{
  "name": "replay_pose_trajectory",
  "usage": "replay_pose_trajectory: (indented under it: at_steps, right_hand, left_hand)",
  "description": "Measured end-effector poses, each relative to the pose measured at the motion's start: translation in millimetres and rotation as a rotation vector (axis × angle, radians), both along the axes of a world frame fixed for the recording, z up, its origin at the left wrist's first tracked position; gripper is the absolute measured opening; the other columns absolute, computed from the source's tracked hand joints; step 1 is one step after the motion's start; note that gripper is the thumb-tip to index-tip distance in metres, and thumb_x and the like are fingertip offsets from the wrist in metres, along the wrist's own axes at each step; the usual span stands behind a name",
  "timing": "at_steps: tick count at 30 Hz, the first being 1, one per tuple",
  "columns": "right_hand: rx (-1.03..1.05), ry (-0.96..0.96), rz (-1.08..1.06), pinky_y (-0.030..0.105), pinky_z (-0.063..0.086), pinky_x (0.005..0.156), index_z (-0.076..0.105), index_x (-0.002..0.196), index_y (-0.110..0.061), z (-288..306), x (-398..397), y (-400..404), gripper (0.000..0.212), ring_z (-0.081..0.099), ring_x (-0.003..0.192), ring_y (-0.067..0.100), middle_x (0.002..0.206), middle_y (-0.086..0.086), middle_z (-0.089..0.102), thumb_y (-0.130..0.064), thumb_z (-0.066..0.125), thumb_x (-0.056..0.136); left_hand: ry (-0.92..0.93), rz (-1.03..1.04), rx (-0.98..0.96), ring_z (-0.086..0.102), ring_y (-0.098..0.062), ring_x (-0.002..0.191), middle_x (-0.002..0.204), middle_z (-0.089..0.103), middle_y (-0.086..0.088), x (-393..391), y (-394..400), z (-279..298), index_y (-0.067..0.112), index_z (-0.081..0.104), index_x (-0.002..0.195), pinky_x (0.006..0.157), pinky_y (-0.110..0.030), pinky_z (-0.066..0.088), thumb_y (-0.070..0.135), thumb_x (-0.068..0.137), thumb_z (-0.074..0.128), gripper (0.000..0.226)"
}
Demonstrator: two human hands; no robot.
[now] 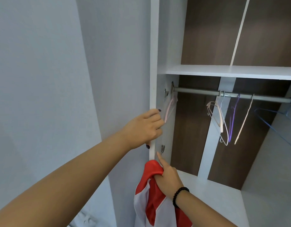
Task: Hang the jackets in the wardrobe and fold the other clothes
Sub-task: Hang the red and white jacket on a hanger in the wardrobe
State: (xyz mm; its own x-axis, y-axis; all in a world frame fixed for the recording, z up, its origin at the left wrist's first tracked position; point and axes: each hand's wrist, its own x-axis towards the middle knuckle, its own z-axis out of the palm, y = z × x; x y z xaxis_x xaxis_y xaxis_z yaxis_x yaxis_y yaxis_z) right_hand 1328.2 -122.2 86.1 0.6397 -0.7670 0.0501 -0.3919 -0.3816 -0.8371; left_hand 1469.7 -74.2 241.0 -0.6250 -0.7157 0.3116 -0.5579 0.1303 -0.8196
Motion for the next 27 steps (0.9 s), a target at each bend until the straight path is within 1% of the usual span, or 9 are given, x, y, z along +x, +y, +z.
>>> replay_pose_trajectory:
  at_steps: [3,11,14,17,19,21,23,25,27]
  right_hand:
    - [0.013,0.002,0.056,0.032,0.056,0.066,0.011,0.15,-0.042,-1.1,-2.3,0.5,0.071,0.057,0.061,0.017,0.069,0.011,0.06,-0.019,0.05,0.096]
    - [0.046,-0.021,0.09,0.026,0.055,0.069,0.018,0.151,-0.036,1.0,-0.2,0.8,0.072,0.058,0.063,0.016,0.073,0.009,0.062,-0.012,0.053,0.093]
    - [0.048,-0.032,0.074,0.024,0.055,0.073,0.023,0.15,-0.031,6.2,-4.4,-0.9,0.069,0.067,0.081,0.026,0.092,0.013,0.069,-0.013,0.055,0.092]
    - [0.018,-0.04,0.04,0.026,0.051,0.081,0.027,0.15,-0.03,13.2,-16.0,-4.6,0.066,0.063,0.103,0.029,0.115,0.017,0.066,-0.014,0.055,0.092]
    - [0.01,-0.055,0.024,0.024,0.049,0.082,0.029,0.149,-0.029,18.0,-27.7,-7.1,0.064,0.061,0.106,0.03,0.117,0.016,0.065,-0.014,0.055,0.092]
    - [0.005,-0.064,0.007,0.016,0.051,0.072,0.032,0.148,-0.028,23.5,-42.2,-9.9,0.062,0.064,0.098,0.022,0.103,0.001,0.069,-0.015,0.054,0.091]
    - [-0.018,-0.07,-0.022,0.002,0.045,0.061,0.034,0.147,-0.026,29.7,-59.2,-13.7,0.061,0.064,0.086,0.001,0.09,-0.018,0.061,-0.015,0.055,0.09]
    - [-0.042,-0.09,-0.059,-0.003,0.039,0.062,0.037,0.145,-0.024,35.4,-77.6,-20.2,0.06,0.059,0.079,-0.008,0.101,-0.018,0.061,-0.015,0.056,0.089]
    - [-0.07,-0.095,-0.108,-0.002,0.037,0.072,0.038,0.145,-0.023,40.2,-98.8,-29.0,0.06,0.055,0.092,-0.003,0.126,-0.004,0.059,-0.018,0.056,0.089]
  left_hand:
    - [0.006,0.04,-0.021,0.06,-0.016,0.08,0.08,0.061,0.003,8.7,5.8,-1.3,0.02,0.07,0.075,0.108,-0.036,0.039,0.002,0.072,0.07,0.019]
    - [0.112,0.177,0.004,0.062,-0.017,0.08,0.077,0.063,0.002,20.7,25.1,-3.9,0.018,0.073,0.075,0.111,-0.044,0.036,-0.001,0.066,0.074,0.021]
    - [0.127,0.275,0.049,0.061,-0.018,0.072,0.068,0.06,0.001,19.5,32.7,-6.3,0.017,0.07,0.068,0.106,-0.045,0.044,0.003,0.06,0.079,0.019]
    - [0.152,0.344,0.135,0.059,-0.017,0.064,0.061,0.059,0.003,13.2,35.7,-15.4,0.018,0.069,0.064,0.092,-0.04,0.052,0.014,0.056,0.086,0.02]
    - [0.182,0.356,0.196,0.058,-0.016,0.063,0.061,0.058,0.004,4.7,32.7,-26.8,0.019,0.067,0.065,0.083,-0.034,0.053,0.012,0.059,0.082,0.017]
    - [0.299,0.361,0.279,0.061,-0.018,0.076,0.075,0.063,0.003,-10.3,26.5,-39.5,0.019,0.069,0.081,0.081,-0.032,0.048,0.02,0.077,0.071,0.004]
    - [0.56,0.361,0.393,0.06,-0.019,0.095,0.099,0.065,0.002,-33.2,16.9,-50.1,0.02,0.066,0.105,0.086,-0.031,0.041,0.029,0.093,0.053,0.019]
    - [0.85,0.299,0.435,0.06,-0.016,0.099,0.109,0.065,0.004,-62.8,8.0,-60.2,0.023,0.062,0.114,0.085,-0.028,0.043,0.032,0.096,0.047,0.025]
    - [1.004,0.242,0.428,0.061,-0.017,0.096,0.11,0.065,0.004,-95.8,-0.2,-69.8,0.024,0.061,0.115,0.084,-0.03,0.048,0.028,0.097,0.044,0.025]
